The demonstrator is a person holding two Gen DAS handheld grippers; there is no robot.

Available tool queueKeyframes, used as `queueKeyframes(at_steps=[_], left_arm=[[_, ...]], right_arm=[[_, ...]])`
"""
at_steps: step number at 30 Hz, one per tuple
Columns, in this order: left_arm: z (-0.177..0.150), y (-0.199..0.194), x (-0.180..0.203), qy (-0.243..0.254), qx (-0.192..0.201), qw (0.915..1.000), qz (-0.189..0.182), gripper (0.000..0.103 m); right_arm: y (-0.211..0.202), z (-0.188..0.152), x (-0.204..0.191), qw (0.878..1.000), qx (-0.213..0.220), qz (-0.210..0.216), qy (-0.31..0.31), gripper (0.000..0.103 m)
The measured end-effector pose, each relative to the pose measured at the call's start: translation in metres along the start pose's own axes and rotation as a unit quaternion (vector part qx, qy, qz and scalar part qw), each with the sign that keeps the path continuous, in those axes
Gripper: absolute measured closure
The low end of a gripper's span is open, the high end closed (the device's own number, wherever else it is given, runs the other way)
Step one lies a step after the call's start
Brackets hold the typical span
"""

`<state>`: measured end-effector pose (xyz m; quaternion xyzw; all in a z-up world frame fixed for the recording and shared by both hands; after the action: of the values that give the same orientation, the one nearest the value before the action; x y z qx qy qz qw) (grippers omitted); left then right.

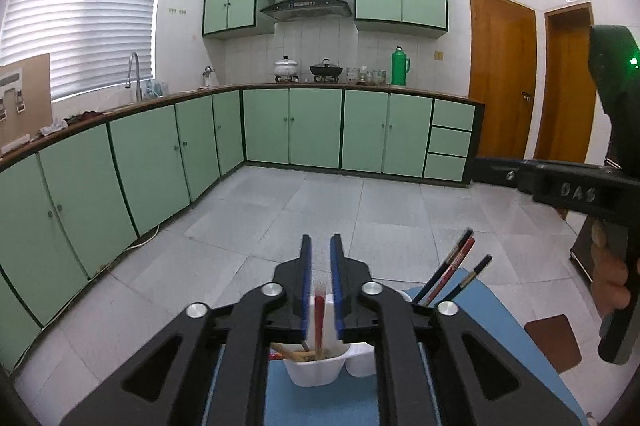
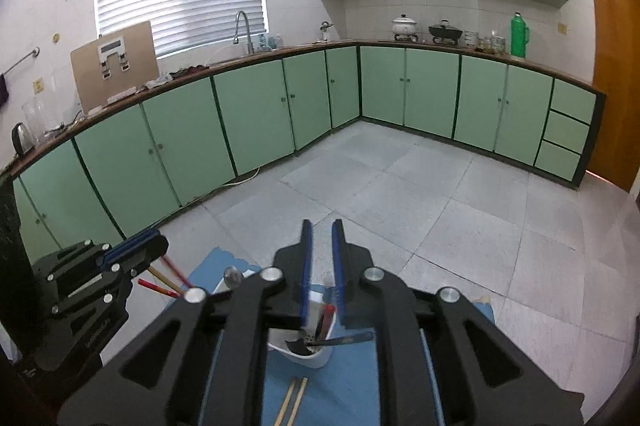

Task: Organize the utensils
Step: 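Open both tools to drop the chopsticks into the holder, then move both open tools back down over the last two chopsticks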

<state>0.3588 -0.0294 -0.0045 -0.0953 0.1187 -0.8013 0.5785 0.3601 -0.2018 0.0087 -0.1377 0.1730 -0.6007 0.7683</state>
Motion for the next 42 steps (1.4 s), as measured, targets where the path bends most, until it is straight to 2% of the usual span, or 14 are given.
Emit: queueKeyframes(at_steps=[1, 2, 5, 8, 9, 11, 14, 17, 19, 23, 29, 36, 42], left_arm=[[0.002, -0.003, 0.0, -0.001, 0.004, 1.0, -0.001, 0.082], [0.003, -0.006, 0.0, -0.002, 0.007, 1.0, 0.0, 0.075], [0.006, -0.023, -0.002, -0.004, 0.019, 0.9998, 0.003, 0.066], [0.002, -0.04, -0.002, -0.007, 0.026, 0.9996, 0.007, 0.06], [-0.002, -0.048, -0.001, -0.004, 0.027, 0.9996, 0.012, 0.059], [-0.013, -0.062, 0.002, 0.001, 0.024, 0.9995, 0.018, 0.05], [-0.038, -0.078, 0.01, 0.005, 0.005, 0.9998, 0.017, 0.048], [-0.069, -0.087, 0.02, 0.005, -0.026, 0.9996, 0.01, 0.047], [-0.1, -0.091, 0.027, 0.004, -0.058, 0.9983, 0.007, 0.046], [-0.16, -0.093, 0.03, -0.001, -0.111, 0.9936, 0.02, 0.043], [-0.232, -0.091, 0.023, -0.025, -0.165, 0.9852, 0.039, 0.042], [-0.276, -0.089, 0.019, -0.041, -0.189, 0.9796, 0.054, 0.042], [-0.281, -0.093, 0.018, -0.044, -0.198, 0.9774, 0.061, 0.041]], right_arm=[[-0.005, 0.001, 0.002, 1.0, 0.008, -0.004, 0.003, 0.072], [-0.01, 0.002, 0.003, 1.0, 0.015, -0.009, 0.005, 0.058], [-0.031, 0.005, 0.008, 0.999, 0.042, -0.02, 0.008, 0.052], [-0.052, 0.002, 0.015, 0.997, 0.064, -0.033, 0.008, 0.04], [-0.06, 0.0, 0.017, 0.997, 0.069, -0.038, 0.006, 0.036], [-0.075, -0.009, 0.019, 0.996, 0.081, -0.047, 0.004, 0.03], [-0.098, -0.032, 0.021, 0.994, 0.091, -0.056, 0.003, 0.022], [-0.113, -0.064, 0.02, 0.995, 0.085, -0.059, 0.007, 0.018], [-0.118, -0.087, 0.018, 0.995, 0.074, -0.061, 0.01, 0.017], [-0.121, -0.151, 0.014, 0.997, 0.034, -0.073, 0.021, 0.013], [-0.108, -0.236, 0.012, 0.994, -0.032, -0.096, 0.039, 0.013], [-0.094, -0.297, 0.006, 0.99, -0.073, -0.103, 0.069, 0.013], [-0.091, -0.317, -0.01, 0.99, -0.087, -0.1, 0.054, 0.013]])
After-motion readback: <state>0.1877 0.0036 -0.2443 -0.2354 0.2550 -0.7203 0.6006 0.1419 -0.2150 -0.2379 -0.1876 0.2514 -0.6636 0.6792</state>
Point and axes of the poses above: each gripper's, at about its wrist camera, not at the fingertips, and y roughly the way its jaws point, x to its right, z to its top, the point moved 7 cm from there along y, roughly the way its jaws point, and after that the axes turned 7 degrees about x, right-handed, at the moved point
